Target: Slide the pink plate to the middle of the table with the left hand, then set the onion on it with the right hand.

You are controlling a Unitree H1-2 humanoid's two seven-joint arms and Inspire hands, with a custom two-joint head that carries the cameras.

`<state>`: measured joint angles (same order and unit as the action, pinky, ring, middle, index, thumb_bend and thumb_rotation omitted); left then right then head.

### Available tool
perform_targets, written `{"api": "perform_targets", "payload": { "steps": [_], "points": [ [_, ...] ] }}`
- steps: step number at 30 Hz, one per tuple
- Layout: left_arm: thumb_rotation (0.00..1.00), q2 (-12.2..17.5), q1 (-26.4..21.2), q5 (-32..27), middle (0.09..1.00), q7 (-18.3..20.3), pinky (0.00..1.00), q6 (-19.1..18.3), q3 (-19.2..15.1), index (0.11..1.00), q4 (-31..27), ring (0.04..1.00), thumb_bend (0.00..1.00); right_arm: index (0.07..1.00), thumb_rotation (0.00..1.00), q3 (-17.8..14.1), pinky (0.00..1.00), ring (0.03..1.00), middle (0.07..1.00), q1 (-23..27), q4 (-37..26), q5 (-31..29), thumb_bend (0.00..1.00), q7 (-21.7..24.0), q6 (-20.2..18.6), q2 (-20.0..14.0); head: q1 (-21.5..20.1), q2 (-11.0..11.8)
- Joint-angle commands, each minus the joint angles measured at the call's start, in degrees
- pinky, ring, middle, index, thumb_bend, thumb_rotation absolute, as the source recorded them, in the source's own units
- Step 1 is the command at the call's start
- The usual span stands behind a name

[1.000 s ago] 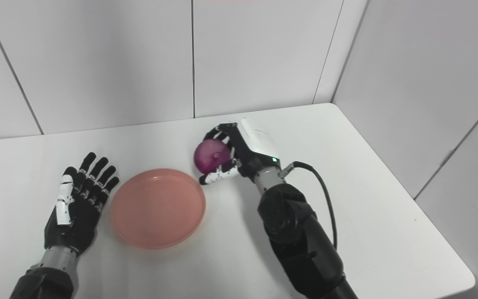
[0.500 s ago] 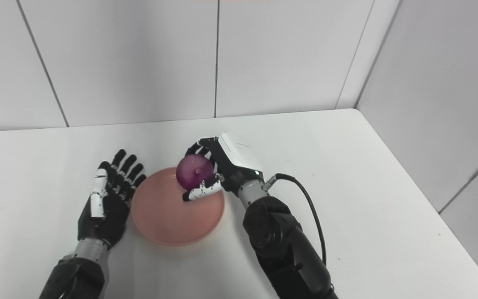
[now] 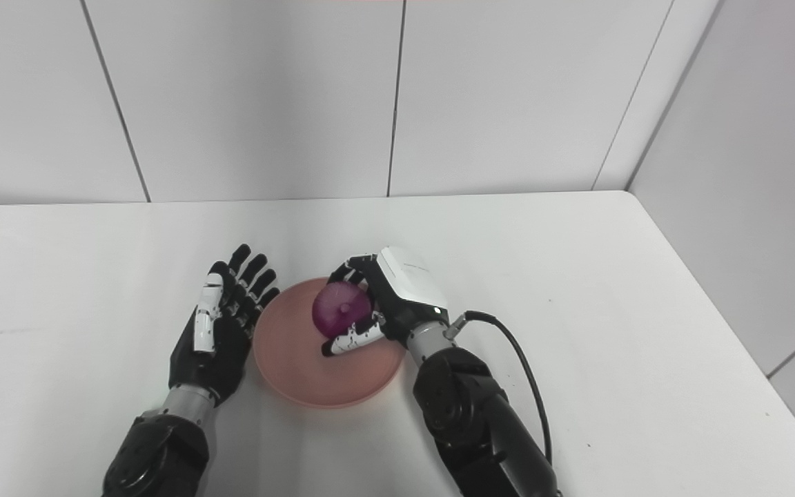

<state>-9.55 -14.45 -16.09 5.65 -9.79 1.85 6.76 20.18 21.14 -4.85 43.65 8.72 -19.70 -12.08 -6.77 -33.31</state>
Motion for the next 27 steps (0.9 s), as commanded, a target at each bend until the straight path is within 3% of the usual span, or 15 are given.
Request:
{"api": "perform_targets", "payload": {
  "steps": [1, 7, 10, 11, 12, 13, 15, 17, 18, 19, 21, 22, 25, 27],
  "points": [
    [1.00, -0.71, 1.17, 0.77, 0.975, -0.58, 0.96, -2.25, 0.63, 0.968, 0.39, 0.970, 0.45, 0.488, 0.13, 0.12, 0.19, 0.292, 0.423, 1.23, -1.02, 0.50, 0.52, -1.32, 3.24, -0.45, 0.20, -0.08],
    [1.00, -0.72, 1.11, 1.00, 0.972, -0.80, 0.96, -2.24, 0.78, 0.964, 0.46, 0.967, 0.45, 0.489, 0.14, 0.16, 0.22, 0.334, 0.473, 0.48, -1.20, 0.00, 0.52, -0.61, 2.16, -0.42, 0.44, -0.10],
    [1.00, -0.73, 1.01, 0.93, 0.972, -0.79, 0.96, -2.17, 0.75, 0.964, 0.60, 0.967, 0.45, 0.491, 0.14, 0.07, 0.19, 0.305, 0.455, 0.23, -1.40, -0.39, 0.52, -0.67, 2.29, -0.22, 0.38, -0.05],
    [1.00, -0.70, 0.94, 0.93, 0.972, -0.74, 0.95, -2.02, 0.74, 0.965, 0.77, 0.967, 0.45, 0.491, 0.14, 0.05, 0.16, 0.249, 0.384, 0.12, -1.68, -0.69, 0.52, -0.55, 2.41, -0.17, 0.34, 0.07],
    [1.00, -0.68, 0.90, 0.95, 0.970, -0.71, 0.95, -1.91, 0.74, 0.964, 0.89, 0.965, 0.45, 0.573, 0.16, 0.05, 0.11, 0.191, 0.294, 0.05, -1.87, -0.92, 0.73, -0.47, 2.50, -0.14, 0.34, 0.07],
    [1.00, -0.69, 0.85, 0.97, 0.969, -0.74, 0.95, -1.84, 0.71, 0.964, 1.01, 0.965, 0.45, 0.601, 0.16, -0.07, 0.10, 0.171, 0.263, -0.13, -2.09, -1.52, 0.80, -0.57, 2.88, -0.04, 0.34, 0.14],
    [1.00, -0.73, 0.81, 0.96, 0.966, -0.80, 0.95, -1.81, 0.66, 0.962, 1.08, 0.963, 0.45, 0.647, 0.17, -0.21, 0.07, 0.131, 0.209, -0.35, -2.31, -2.36, 0.90, -0.76, 3.40, 0.04, 0.35, 0.13],
    [1.00, -0.83, 0.82, 0.85, 0.966, -0.89, 0.95, -1.93, 0.58, 0.961, 1.00, 0.963, 0.45, 0.672, 0.18, -0.19, 0.07, 0.133, 0.219, -0.48, -2.54, -3.36, 0.93, -0.45, 3.89, -0.07, 0.39, 0.11],
    [1.00, -0.87, 0.81, 0.78, 0.968, -0.92, 0.95, -2.01, 0.53, 0.961, 0.97, 0.965, 0.45, 0.693, 0.18, -0.07, 0.13, 0.220, 0.328, -0.52, -2.59, -3.83, 0.94, -0.24, 4.48, -0.29, 0.41, 0.14],
    [1.00, -0.90, 0.79, 0.81, 0.970, -1.01, 0.95, -2.14, 0.51, 0.962, 0.91, 0.967, 0.45, 0.724, 0.20, 0.14, 0.27, 0.383, 0.507, -0.54, -2.59, -4.22, 0.95, -0.03, 5.26, -0.62, 0.41, 0.14],
    [1.00, -0.94, 0.72, 0.91, 0.969, -1.15, 0.95, -2.12, 0.48, 0.960, 0.97, 0.965, 0.45, 0.767, 0.21, 0.71, 0.48, 0.592, 0.684, -0.58, -2.58, -4.43, 0.96, 0.59, 6.33, -1.35, 0.41, 0.23],
    [1.00, -0.95, 0.68, 0.95, 0.968, -1.18, 0.95, -2.06, 0.46, 0.961, 1.05, 0.964, 0.45, 0.808, 0.24, 0.96, 0.66, 0.740, 0.788, -0.66, -2.63, -4.40, 0.98, 0.90, 6.80, -1.69, 0.45, 0.29],
    [1.00, -0.86, 0.62, 1.19, 0.965, -1.15, 0.95, -1.76, 0.54, 0.960, 1.27, 0.962, 0.46, 0.892, 0.31, 1.19, 0.85, 0.873, 0.893, -1.01, -2.88, -5.29, 1.00, 1.45, 8.57, -2.43, 0.49, 0.29],
    [1.00, -0.73, 0.59, 1.33, 0.967, -0.99, 0.95, -1.62, 0.64, 0.963, 1.35, 0.965, 0.46, 0.916, 0.33, 1.10, 0.88, 0.895, 0.914, -1.20, -3.13, -5.81, 1.00, 1.54, 9.36, -2.61, 0.47, 0.29]
  ]
}}
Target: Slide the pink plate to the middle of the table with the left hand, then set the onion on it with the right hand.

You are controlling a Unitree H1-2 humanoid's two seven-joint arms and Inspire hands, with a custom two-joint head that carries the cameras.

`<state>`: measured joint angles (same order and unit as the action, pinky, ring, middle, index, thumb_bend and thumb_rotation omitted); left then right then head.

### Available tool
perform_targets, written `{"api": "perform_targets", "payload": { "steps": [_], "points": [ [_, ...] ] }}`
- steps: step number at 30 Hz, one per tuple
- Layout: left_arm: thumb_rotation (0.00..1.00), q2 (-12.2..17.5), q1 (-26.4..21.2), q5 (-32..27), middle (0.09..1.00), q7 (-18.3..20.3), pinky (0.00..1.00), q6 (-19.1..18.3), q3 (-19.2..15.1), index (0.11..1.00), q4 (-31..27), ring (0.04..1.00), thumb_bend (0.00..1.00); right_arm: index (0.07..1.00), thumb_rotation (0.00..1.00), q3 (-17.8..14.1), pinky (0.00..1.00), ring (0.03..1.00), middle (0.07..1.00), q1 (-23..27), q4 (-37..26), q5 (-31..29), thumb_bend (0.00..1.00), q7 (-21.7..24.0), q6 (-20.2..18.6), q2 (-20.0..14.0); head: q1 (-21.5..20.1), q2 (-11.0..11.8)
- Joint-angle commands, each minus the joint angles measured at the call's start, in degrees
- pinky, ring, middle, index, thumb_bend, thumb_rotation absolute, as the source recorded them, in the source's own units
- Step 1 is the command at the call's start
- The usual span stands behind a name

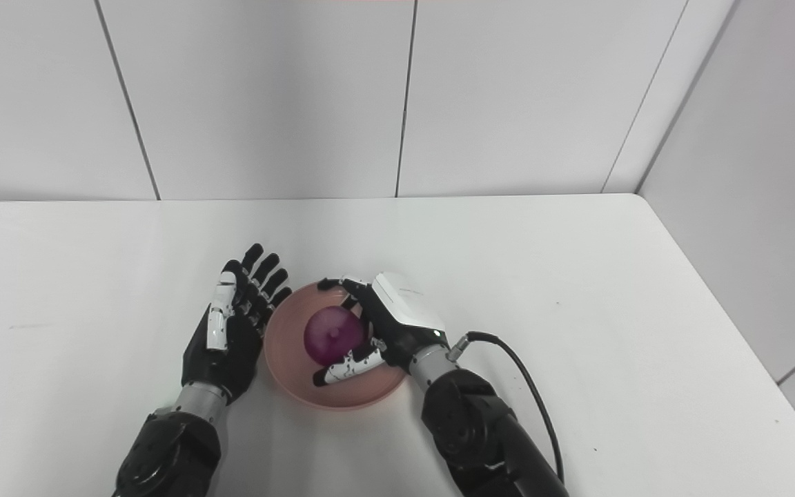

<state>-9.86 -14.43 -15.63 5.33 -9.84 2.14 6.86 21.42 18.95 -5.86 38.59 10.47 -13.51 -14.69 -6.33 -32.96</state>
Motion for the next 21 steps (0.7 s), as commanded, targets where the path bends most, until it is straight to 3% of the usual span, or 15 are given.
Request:
{"api": "perform_targets", "payload": {
  "steps": [1, 11, 16, 21],
  "points": [
    [1.00, -0.41, 0.60, 0.90, 0.968, -0.68, 0.95, -1.70, 0.35, 0.964, 1.17, 0.966, 0.46, 0.923, 0.33, -0.24, 0.89, 0.900, 0.919, 0.80, -2.35, -1.16, 1.00, -0.34, 3.89, -0.09, -0.08, -0.10],
    [1.00, -0.69, 0.70, 0.70, 0.967, -0.60, 0.95, -2.25, -0.02, 0.964, 0.76, 0.965, 0.45, 0.941, 0.41, -3.16, 0.89, 0.915, 0.934, -1.08, -2.76, -3.66, 1.00, -6.24, 11.25, 1.21, -0.13, -0.23],
    [1.00, -0.76, 0.84, 0.84, 0.963, -0.81, 0.94, -2.41, -0.06, 0.959, 0.65, 0.960, 0.46, 0.952, 0.44, -5.12, 0.89, 0.917, 0.944, -1.97, -3.12, -3.58, 1.00, -9.29, 12.47, 1.87, -0.32, -0.25],
    [1.00, -0.92, 0.87, 0.47, 0.966, -0.68, 0.94, -2.10, -0.27, 0.958, 0.79, 0.959, 0.46, 0.941, 0.47, -8.64, 0.81, 0.899, 0.930, -3.34, -3.41, -6.93, 0.99, -11.71, 12.45, 4.03, -0.33, -0.36]
  ]
}}
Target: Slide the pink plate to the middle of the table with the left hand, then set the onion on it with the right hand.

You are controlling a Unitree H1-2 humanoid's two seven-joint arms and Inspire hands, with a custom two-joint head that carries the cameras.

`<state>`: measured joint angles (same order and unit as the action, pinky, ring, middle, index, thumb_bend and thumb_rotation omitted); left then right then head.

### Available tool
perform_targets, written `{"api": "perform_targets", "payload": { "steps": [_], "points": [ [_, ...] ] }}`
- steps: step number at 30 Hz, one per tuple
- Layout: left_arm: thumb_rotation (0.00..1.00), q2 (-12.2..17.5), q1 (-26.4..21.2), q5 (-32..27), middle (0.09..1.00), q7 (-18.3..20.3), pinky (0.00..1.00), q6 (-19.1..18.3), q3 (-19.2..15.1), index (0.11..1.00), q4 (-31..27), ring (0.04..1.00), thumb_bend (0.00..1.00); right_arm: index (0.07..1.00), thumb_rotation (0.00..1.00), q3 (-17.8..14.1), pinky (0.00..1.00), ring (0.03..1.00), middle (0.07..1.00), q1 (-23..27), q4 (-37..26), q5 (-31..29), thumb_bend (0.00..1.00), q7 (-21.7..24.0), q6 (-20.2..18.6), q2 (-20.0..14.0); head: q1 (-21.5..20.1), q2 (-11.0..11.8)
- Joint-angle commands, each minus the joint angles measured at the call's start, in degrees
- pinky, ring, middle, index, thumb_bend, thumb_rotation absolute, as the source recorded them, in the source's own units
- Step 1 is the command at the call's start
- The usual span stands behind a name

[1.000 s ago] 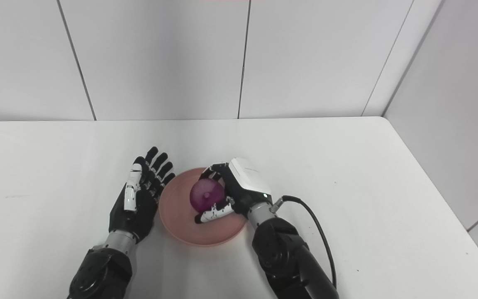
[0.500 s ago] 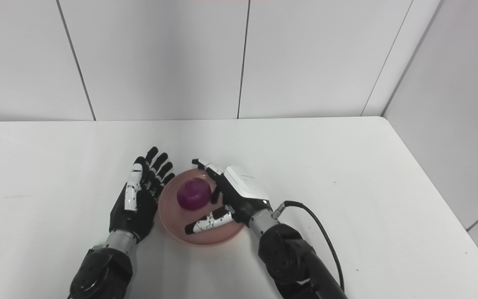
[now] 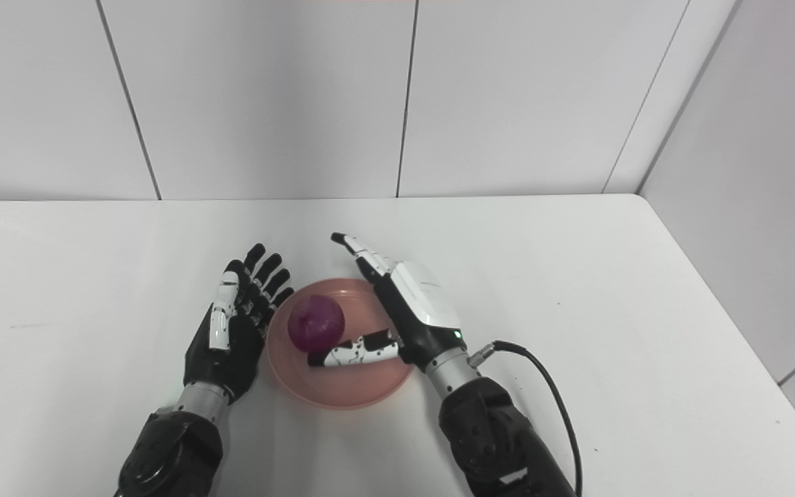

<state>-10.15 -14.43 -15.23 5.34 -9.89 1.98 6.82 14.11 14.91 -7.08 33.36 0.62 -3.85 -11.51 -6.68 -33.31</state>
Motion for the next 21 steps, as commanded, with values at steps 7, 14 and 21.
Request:
{"api": "perform_targets", "payload": {
  "steps": [7, 14, 21],
  "points": [
    [1.00, -0.54, 0.98, -0.22, 0.968, -0.51, 0.95, -2.19, -0.15, 0.963, 0.56, 0.961, 0.46, 0.939, 0.60, -6.32, 0.81, 0.896, 0.917, -1.61, -5.92, -6.49, 0.96, -1.72, -1.55, 3.58, -0.18, -0.16],
    [1.00, -0.38, 1.03, -0.45, 0.967, -0.40, 0.95, -2.61, -0.22, 0.962, 0.29, 0.960, 0.45, 0.926, 0.66, -10.71, 0.87, 0.879, 0.904, -3.96, -12.04, -8.78, 0.86, -1.19, -8.01, 6.13, -0.67, -0.21],
    [1.00, -0.15, 1.05, -0.69, 0.972, -0.31, 0.96, -2.56, -0.21, 0.966, 0.23, 0.966, 0.45, 0.906, 0.82, -14.09, 0.97, 0.960, 0.906, -6.22, -14.11, -10.17, 0.75, -2.15, -14.64, 9.22, -0.89, -0.19]
  ]
}}
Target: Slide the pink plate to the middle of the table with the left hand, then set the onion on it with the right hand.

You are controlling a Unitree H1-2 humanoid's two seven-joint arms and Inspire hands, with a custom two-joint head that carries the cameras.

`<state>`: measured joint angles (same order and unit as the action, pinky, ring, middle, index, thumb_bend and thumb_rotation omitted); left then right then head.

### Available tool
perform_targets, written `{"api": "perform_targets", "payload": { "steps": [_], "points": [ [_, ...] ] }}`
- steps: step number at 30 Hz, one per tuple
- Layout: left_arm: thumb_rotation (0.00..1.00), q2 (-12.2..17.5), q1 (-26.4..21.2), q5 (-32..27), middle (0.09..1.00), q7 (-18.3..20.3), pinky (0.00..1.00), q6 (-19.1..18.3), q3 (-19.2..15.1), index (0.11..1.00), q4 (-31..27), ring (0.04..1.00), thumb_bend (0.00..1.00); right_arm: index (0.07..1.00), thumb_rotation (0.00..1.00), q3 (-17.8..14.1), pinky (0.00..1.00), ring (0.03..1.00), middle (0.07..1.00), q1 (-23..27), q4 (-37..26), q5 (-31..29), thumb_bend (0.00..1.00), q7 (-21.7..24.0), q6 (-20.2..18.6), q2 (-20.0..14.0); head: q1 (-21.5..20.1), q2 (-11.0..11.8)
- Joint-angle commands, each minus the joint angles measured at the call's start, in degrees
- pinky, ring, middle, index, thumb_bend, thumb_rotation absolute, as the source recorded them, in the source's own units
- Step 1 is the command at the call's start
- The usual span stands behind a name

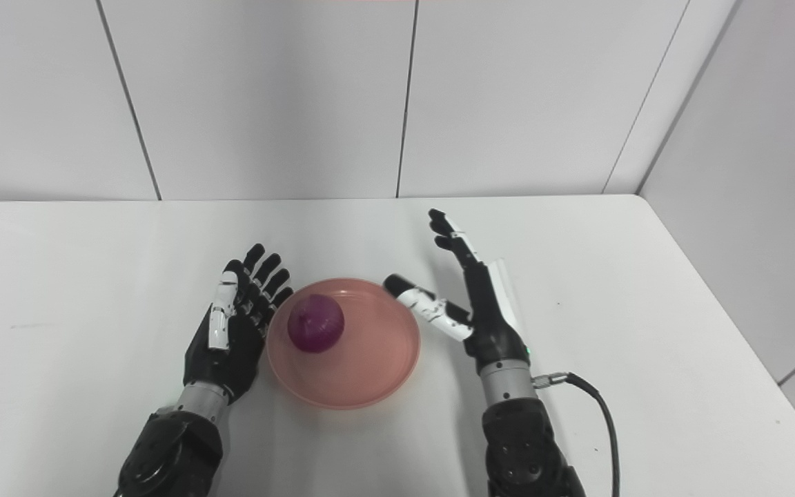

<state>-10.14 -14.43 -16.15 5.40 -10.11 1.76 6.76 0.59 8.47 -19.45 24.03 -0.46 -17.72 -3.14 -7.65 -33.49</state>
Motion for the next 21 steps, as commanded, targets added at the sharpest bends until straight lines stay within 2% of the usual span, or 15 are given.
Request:
{"api": "perform_targets", "payload": {
  "steps": [1, 3, 4, 6, 9, 16, 21],
  "points": [
    [1.00, -0.13, 1.05, 0.23, 0.972, -0.38, 0.96, -2.32, 0.02, 0.966, 0.29, 0.966, 0.45, 0.902, 0.83, -0.80, 0.98, 0.980, 0.906, 0.07, -1.56, -0.93, 0.74, -1.33, -0.82, 1.13, 0.18, -0.04],
    [1.00, -0.06, 1.03, 0.15, 0.972, -0.36, 0.96, -2.36, -0.02, 0.967, 0.31, 0.966, 0.45, 0.895, 0.87, -1.46, 0.94, 0.995, 0.904, -0.66, -0.75, -2.41, 0.73, -1.72, 0.75, 1.61, 0.11, -0.03],
    [1.00, -0.01, 1.02, 0.15, 0.974, -0.36, 0.96, -2.43, -0.04, 0.970, 0.28, 0.967, 0.46, 0.899, 0.89, -2.06, 0.89, 0.965, 0.905, -1.15, 0.03, -4.82, 0.67, -1.55, 2.30, 1.93, 0.08, -0.03],
    [1.00, 0.03, 1.02, 0.18, 0.976, -0.49, 0.96, -2.65, -0.09, 0.973, 0.12, 0.968, 0.46, 0.924, 0.97, -2.96, 0.87, 0.924, 0.930, -1.73, 1.10, -8.64, 0.58, -1.14, 3.26, 2.50, 0.00, -0.14],
    [1.00, 0.06, 1.04, 0.17, 0.973, -0.57, 0.96, -2.85, -0.17, 0.969, -0.07, 0.966, 0.46, 0.983, 1.00, -3.73, 0.96, 0.955, 0.985, -2.02, 1.56, -12.17, 0.49, -0.70, 1.19, 3.33, -0.02, -0.24],
    [1.00, 0.55, 1.15, -0.11, 0.979, 0.00, 0.97, -3.26, -0.12, 0.972, -0.55, 0.973, 0.45, 1.000, 1.00, -4.34, 1.00, 0.996, 1.000, -3.16, 0.23, -18.67, 0.43, -0.19, -1.90, 5.33, -0.40, -0.73],
    [1.00, 0.66, 1.25, -0.15, 0.975, -0.07, 0.96, -3.94, -0.48, 0.970, -1.02, 0.969, 0.45, 1.000, 1.00, -3.96, 1.00, 1.000, 1.000, -4.27, 0.70, -21.76, 0.38, -0.10, 0.21, 5.75, -0.67, -0.86]
  ]
}}
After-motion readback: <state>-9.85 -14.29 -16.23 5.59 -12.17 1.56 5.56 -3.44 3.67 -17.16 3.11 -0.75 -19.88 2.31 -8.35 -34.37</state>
